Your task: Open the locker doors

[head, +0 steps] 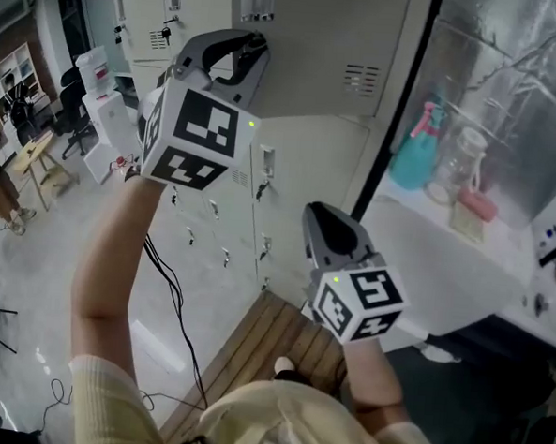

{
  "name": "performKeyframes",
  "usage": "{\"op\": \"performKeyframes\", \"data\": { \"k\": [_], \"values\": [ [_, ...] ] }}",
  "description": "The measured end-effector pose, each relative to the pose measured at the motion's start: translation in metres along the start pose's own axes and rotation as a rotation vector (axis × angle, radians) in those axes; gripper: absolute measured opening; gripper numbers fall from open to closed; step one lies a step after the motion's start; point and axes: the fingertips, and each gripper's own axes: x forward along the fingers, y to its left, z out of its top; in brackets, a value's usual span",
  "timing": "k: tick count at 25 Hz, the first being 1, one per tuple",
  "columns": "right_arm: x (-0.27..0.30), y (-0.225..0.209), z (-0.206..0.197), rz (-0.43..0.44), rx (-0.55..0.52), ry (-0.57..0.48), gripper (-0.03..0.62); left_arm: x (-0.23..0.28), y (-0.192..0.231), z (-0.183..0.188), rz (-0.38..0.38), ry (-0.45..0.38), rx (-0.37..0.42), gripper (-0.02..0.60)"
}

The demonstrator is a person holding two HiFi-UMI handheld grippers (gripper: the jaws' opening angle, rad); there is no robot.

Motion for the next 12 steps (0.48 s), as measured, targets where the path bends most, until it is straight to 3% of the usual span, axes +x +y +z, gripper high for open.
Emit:
{"op": "performKeyframes", "data": {
  "k": [12],
  "values": [
    [-0.033,0.001,0.001,-0.061,0.001,-0.01,0.006,-0.027,-0.024,0.035,-0.012,-0.044,0.023,0.075]
  ]
}}
